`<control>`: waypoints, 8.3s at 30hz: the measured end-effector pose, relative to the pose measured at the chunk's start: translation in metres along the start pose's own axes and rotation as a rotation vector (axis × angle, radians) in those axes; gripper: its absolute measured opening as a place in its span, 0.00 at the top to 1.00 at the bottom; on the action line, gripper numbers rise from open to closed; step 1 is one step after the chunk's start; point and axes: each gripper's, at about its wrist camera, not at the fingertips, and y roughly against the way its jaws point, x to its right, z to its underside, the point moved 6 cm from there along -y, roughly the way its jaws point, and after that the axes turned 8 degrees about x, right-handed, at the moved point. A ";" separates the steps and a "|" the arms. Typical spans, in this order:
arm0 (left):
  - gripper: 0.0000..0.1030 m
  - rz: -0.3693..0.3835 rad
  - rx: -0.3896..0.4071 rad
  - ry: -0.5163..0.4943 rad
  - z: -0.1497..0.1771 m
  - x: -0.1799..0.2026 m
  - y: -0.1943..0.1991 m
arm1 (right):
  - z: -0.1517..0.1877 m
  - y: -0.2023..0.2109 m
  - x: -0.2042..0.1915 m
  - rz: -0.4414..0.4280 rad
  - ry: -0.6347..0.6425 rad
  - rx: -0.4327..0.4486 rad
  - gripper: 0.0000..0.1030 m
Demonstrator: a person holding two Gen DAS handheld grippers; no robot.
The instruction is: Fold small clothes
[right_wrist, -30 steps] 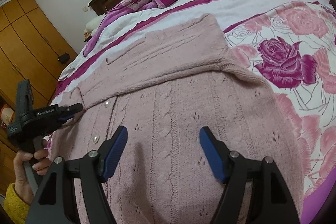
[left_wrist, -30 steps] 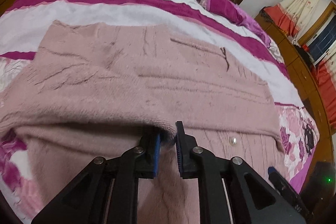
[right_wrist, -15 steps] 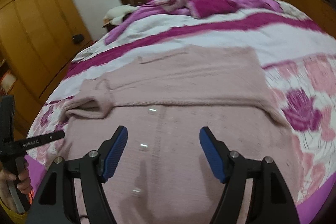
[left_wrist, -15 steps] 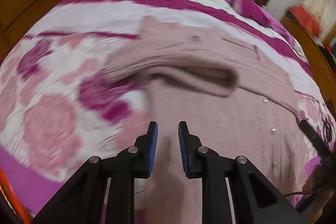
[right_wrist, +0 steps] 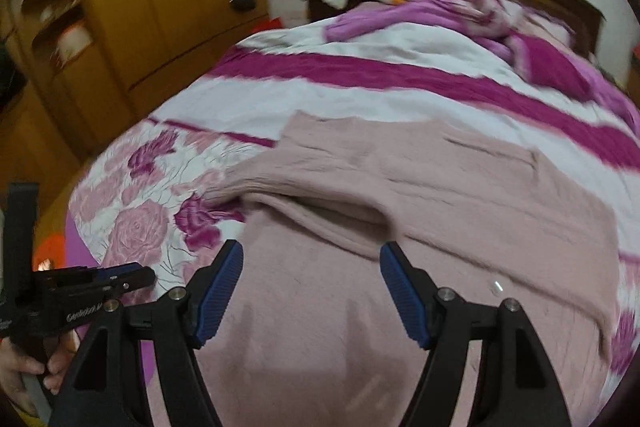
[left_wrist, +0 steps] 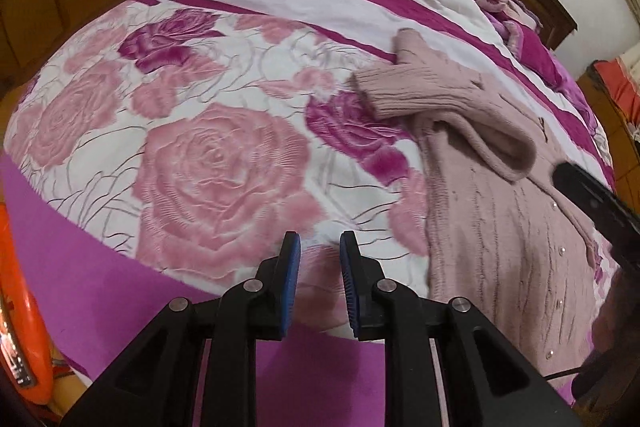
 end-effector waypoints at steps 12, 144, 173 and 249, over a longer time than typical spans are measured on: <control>1.00 0.010 -0.011 0.049 0.010 -0.026 -0.003 | -0.011 -0.083 -0.061 0.065 0.332 -0.104 0.28; 1.00 0.134 0.055 -0.225 -0.032 0.156 -0.098 | 0.091 0.039 0.320 0.378 -0.327 0.055 0.69; 1.00 0.208 0.062 -0.355 0.057 0.156 0.062 | 0.139 0.210 0.157 0.243 -0.263 0.086 0.47; 0.88 0.097 0.050 -0.550 0.143 0.147 0.019 | 0.240 0.164 0.136 0.365 -0.186 -0.048 0.31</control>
